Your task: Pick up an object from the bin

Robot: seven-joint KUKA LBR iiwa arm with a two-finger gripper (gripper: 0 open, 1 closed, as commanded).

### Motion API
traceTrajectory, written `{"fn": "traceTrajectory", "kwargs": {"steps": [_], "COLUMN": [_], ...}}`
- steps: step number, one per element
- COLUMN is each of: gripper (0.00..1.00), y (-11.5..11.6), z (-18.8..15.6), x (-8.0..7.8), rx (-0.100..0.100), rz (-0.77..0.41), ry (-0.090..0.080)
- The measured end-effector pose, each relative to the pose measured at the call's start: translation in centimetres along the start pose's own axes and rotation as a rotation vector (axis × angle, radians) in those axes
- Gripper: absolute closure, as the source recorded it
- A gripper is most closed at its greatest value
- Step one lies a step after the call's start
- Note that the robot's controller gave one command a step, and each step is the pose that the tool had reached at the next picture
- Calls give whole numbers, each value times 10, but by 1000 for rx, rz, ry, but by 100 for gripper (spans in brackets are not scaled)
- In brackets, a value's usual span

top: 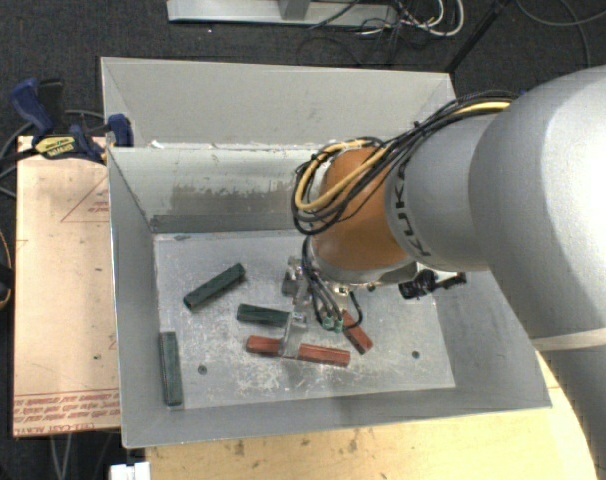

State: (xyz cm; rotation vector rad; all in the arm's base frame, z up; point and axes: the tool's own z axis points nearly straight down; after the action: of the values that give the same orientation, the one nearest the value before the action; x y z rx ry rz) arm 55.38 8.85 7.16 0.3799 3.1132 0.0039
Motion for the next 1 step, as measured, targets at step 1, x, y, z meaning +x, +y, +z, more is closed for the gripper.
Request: {"fn": "traceTrajectory", "kwargs": {"steps": [1], "gripper": [100], "y": [1], "z": [-3], "x": [0], "rx": [0], "rz": [0], "ry": [5]}}
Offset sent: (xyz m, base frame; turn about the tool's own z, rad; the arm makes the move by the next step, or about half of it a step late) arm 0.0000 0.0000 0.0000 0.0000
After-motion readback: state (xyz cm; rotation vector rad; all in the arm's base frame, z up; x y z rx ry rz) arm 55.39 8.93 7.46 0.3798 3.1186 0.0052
